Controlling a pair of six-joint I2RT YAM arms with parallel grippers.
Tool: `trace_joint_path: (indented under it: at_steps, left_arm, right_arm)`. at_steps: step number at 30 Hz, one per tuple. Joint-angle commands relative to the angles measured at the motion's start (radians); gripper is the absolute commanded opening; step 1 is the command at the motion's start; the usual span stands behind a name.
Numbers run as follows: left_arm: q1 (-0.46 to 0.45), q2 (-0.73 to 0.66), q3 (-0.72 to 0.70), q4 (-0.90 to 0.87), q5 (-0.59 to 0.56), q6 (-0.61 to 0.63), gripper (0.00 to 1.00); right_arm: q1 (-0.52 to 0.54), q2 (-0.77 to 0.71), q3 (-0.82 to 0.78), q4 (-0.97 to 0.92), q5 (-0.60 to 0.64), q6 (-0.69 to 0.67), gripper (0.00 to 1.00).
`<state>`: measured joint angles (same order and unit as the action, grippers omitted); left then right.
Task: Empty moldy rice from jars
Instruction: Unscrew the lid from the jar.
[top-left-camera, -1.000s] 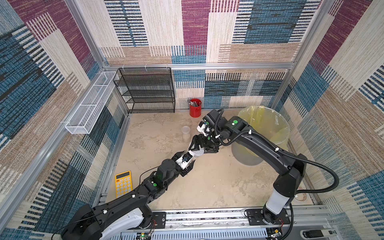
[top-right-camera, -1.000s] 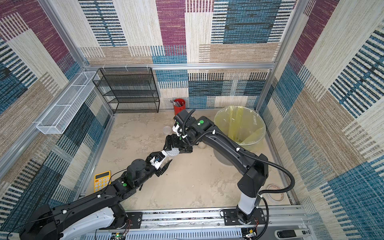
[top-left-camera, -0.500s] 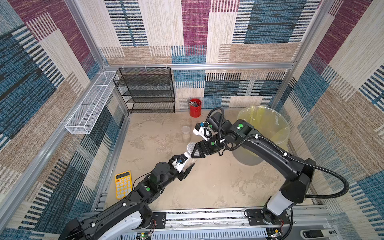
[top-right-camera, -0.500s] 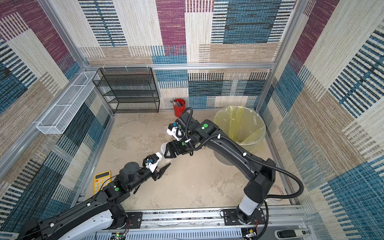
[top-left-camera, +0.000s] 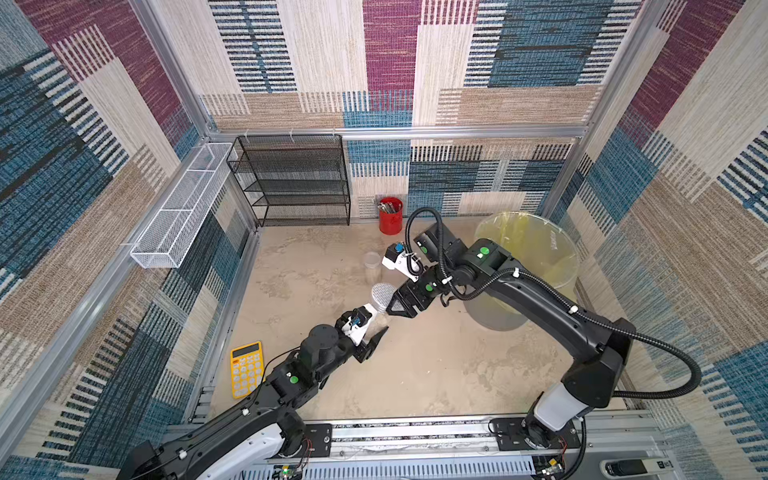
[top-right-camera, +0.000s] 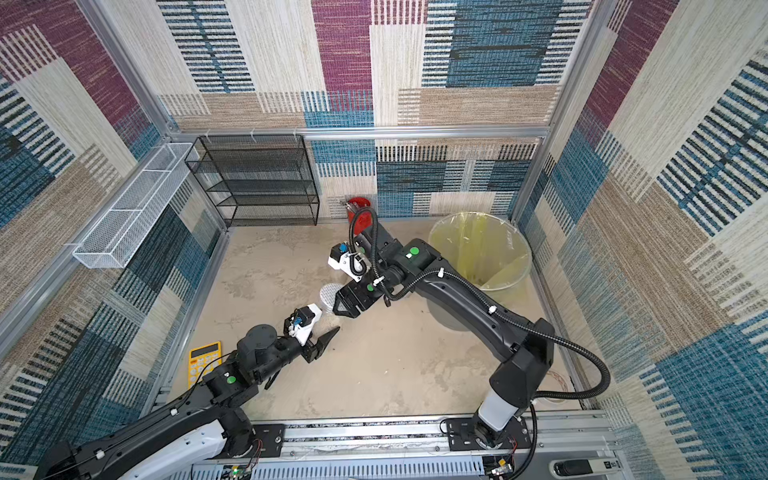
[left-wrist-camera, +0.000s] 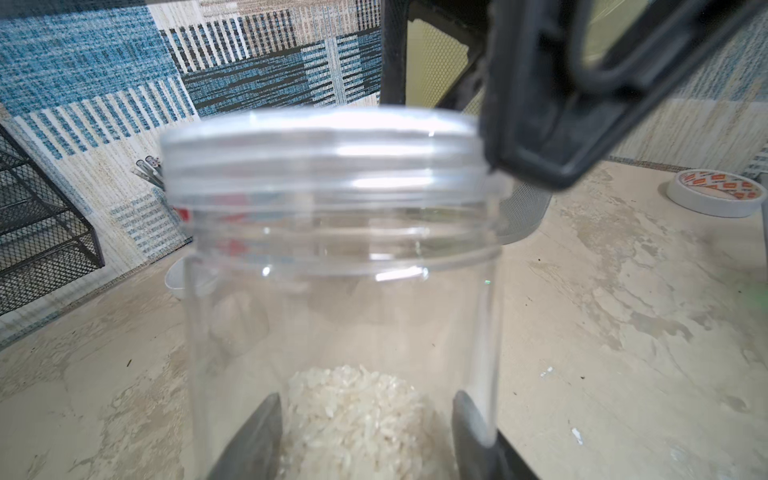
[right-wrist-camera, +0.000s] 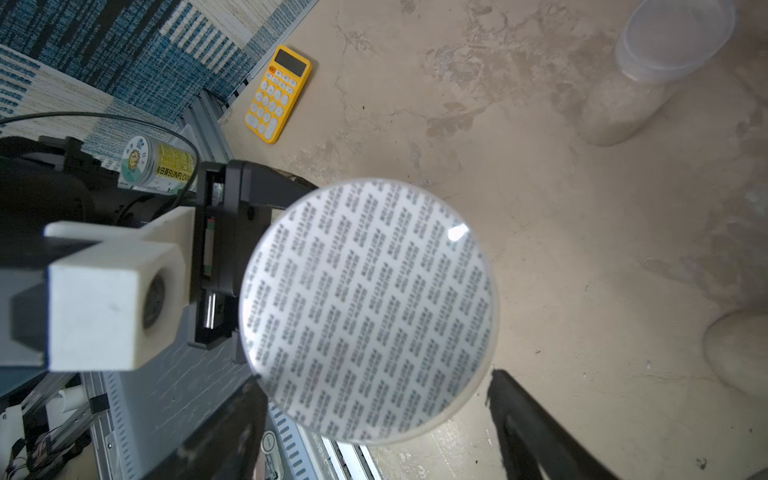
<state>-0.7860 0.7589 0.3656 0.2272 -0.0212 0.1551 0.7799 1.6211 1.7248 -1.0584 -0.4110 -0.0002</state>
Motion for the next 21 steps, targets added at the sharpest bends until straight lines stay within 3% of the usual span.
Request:
trace_joint_path:
  at_steps: [1,7,13,16,21]
  left_arm:
    - [-0.004,-0.004,-0.001,0.097,0.085,0.049,0.3]
    - [-0.004,-0.028,-0.017,0.126,0.051,0.053,0.3]
    - [-0.005,-0.048,-0.021,0.117,-0.009,0.096,0.3]
    - [-0.006,-0.052,-0.028,0.143,-0.04,0.121,0.3]
    - [-0.006,-0.012,-0.024,0.169,-0.057,0.169,0.3]
  right_arm:
    - [-0.013,-0.046,-0.035,0.135,0.09,0.037,0.84]
    - [-0.012,-0.137,-0.12,0.182,0.103,0.118,0.91]
    - [-0.015,-0.15,-0.014,0.164,0.072,0.462,0.95]
    - [-0.013,-0.145,-0.049,0.136,0.07,0.644,0.94]
    - [-0.011,-0.139,-0.048,0.055,0.104,0.705,0.95]
